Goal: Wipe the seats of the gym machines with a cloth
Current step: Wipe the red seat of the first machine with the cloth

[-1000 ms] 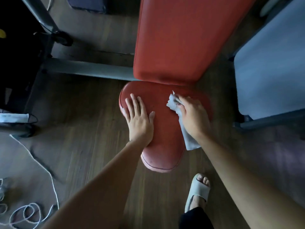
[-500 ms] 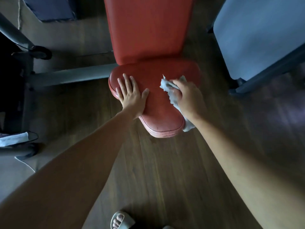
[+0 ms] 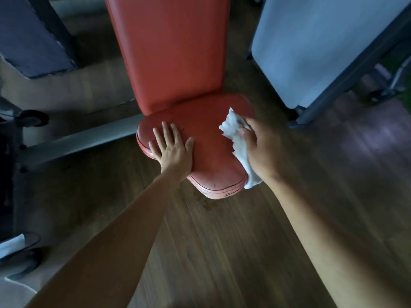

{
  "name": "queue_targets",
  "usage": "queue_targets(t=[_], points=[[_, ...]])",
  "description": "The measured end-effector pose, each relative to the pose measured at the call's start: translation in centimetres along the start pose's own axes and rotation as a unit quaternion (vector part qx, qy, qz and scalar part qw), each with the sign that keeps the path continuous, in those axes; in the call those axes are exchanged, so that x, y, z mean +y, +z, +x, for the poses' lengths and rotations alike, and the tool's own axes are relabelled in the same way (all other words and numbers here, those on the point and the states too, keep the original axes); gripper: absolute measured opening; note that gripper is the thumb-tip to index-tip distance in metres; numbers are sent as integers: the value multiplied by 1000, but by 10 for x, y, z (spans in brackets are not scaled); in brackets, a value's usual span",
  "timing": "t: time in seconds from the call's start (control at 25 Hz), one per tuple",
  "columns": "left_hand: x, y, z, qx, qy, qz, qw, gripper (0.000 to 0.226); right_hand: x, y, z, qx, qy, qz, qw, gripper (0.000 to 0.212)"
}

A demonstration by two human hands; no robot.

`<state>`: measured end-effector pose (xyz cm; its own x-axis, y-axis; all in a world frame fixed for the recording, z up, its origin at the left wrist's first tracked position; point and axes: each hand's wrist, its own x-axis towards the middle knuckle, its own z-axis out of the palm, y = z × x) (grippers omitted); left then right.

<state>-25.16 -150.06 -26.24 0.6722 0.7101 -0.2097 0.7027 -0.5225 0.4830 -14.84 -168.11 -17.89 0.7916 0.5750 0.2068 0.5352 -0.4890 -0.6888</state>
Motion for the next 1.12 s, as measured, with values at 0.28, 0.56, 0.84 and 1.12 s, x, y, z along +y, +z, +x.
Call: queue_targets(t=[0.28, 0.56, 0.84, 1.12], points=[[-19, -1, -6, 3, 132, 9, 991, 63, 12, 21, -67, 175, 41, 58, 982, 29], [-27, 5, -6, 45, 212, -9, 976, 53, 17, 62, -138, 306, 130, 190, 924, 22], [-10, -6, -12, 4, 222, 99, 970, 50, 22, 124, -175, 394, 145, 210, 883, 26], [-3, -2, -5, -18, 255, 184, 949, 50, 11, 157, -155, 510, 100, 211, 828, 12]])
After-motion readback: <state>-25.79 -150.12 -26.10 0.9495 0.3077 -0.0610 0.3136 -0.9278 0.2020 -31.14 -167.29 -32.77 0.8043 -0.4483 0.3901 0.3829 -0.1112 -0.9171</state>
